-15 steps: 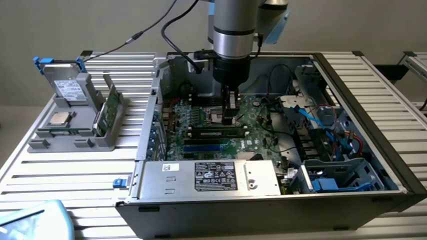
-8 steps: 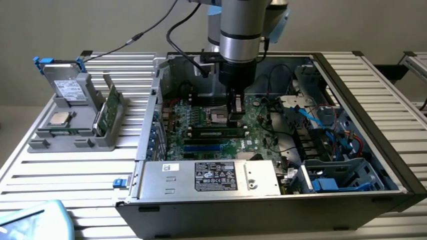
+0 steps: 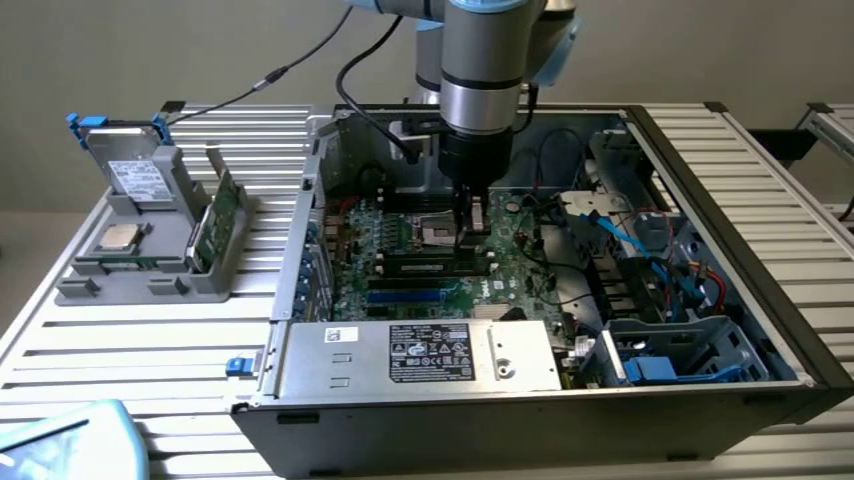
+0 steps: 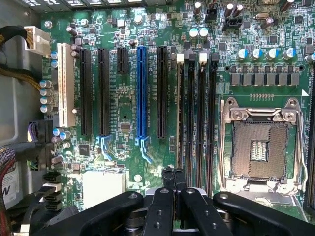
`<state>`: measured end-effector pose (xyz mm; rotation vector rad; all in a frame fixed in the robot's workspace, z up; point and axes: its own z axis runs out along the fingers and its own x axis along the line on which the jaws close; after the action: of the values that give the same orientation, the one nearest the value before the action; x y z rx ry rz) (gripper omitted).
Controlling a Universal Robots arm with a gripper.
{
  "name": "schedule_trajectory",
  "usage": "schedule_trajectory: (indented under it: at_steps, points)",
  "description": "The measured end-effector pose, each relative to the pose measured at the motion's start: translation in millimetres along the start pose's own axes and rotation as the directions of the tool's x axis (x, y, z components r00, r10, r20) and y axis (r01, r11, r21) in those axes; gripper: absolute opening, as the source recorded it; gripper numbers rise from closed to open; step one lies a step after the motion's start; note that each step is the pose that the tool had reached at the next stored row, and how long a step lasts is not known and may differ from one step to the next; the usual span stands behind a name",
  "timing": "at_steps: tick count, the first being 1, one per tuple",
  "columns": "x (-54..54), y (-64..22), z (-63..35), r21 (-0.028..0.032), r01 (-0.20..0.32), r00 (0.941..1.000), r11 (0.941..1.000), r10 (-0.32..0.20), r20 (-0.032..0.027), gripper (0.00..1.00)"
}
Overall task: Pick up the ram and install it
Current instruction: 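Press down the ram until it locks into place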
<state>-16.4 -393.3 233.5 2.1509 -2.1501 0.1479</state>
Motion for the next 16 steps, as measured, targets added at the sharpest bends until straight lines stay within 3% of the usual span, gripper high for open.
schedule_trajectory:
  at_steps: [16]
  points:
    - [-1.7,-0.1,8.2,-0.0002,-0.001,1.0,1.0,0.001,0.0002,0.11]
